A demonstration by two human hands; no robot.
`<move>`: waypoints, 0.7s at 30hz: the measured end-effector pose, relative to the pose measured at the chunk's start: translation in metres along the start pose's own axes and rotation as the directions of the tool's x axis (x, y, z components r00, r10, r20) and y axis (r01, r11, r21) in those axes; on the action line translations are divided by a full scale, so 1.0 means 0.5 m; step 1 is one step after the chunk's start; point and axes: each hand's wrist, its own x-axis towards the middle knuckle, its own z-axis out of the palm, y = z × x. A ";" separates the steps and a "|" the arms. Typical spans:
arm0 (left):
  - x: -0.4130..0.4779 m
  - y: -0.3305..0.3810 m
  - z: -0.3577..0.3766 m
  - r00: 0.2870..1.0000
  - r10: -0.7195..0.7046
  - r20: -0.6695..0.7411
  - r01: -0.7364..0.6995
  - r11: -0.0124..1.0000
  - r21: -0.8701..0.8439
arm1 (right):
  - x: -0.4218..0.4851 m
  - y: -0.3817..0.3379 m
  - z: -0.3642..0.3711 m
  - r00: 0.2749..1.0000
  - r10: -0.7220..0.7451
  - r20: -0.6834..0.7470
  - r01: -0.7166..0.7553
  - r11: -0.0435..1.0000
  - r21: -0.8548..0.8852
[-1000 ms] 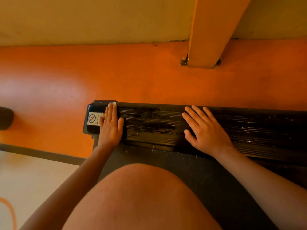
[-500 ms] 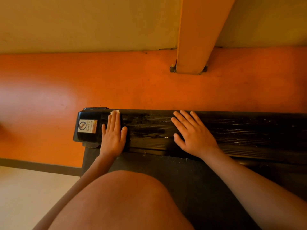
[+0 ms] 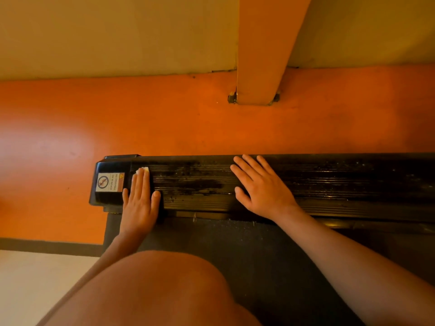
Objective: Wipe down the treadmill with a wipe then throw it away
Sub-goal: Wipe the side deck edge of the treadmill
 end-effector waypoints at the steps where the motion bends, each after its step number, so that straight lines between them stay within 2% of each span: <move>1: 0.025 0.004 -0.005 1.000 0.006 0.009 -0.006 1.000 0.010 | 0.000 -0.001 0.000 1.000 -0.006 0.003 0.006 1.000 0.009; 4: 0.086 0.026 -0.021 0.999 0.022 0.024 -0.023 1.000 0.020 | 0.002 0.000 0.000 1.000 0.001 0.006 -0.001 1.000 0.004; 10: 0.000 0.023 0.001 0.997 0.054 0.055 -0.055 0.998 0.013 | 0.000 0.000 0.000 1.000 0.007 0.021 -0.007 1.000 0.003; 16: 0.126 0.035 -0.026 0.994 0.094 0.061 -0.098 0.993 0.061 | 0.004 0.004 0.002 1.000 0.009 0.017 -0.009 1.000 0.018; 21: 0.028 0.050 -0.003 0.992 0.121 0.036 -0.122 0.992 0.017 | 0.003 0.002 0.001 1.000 0.016 0.011 -0.016 1.000 0.022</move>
